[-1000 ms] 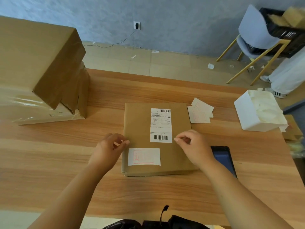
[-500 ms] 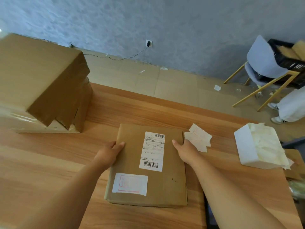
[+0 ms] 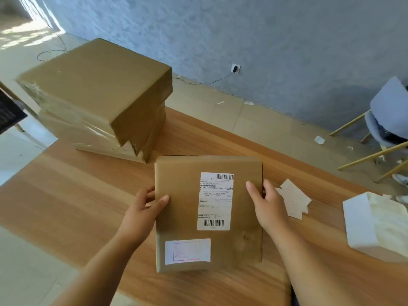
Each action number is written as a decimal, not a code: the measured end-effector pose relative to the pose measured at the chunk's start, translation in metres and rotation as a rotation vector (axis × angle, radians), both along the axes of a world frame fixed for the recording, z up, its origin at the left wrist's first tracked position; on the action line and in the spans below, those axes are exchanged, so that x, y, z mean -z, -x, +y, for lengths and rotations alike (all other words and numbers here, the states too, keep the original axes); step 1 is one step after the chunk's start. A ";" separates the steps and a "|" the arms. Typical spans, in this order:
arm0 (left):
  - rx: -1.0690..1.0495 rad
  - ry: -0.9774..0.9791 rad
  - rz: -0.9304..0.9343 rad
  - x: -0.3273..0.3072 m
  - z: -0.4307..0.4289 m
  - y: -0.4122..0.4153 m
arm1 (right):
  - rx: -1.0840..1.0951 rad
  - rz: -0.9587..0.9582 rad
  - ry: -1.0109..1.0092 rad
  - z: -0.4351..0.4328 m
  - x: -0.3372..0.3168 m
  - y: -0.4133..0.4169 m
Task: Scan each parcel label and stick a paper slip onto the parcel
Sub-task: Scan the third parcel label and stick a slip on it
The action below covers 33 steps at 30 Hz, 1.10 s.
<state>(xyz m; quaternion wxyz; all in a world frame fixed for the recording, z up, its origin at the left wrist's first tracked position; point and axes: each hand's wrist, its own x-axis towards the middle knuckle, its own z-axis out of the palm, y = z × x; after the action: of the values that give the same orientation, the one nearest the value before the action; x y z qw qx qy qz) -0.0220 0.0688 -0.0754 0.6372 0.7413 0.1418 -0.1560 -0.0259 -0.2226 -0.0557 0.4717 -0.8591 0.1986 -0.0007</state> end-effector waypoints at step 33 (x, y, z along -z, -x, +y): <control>-0.658 -0.131 -0.262 -0.059 0.565 0.078 | -0.723 -0.151 -0.288 0.623 -0.026 -0.101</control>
<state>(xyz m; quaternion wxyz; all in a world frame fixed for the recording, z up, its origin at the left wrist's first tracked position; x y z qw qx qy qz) -0.0999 0.6340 -0.0161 0.6172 0.7090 0.2995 0.1631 0.0752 0.4004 -0.0300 0.5705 -0.7962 -0.1538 0.1301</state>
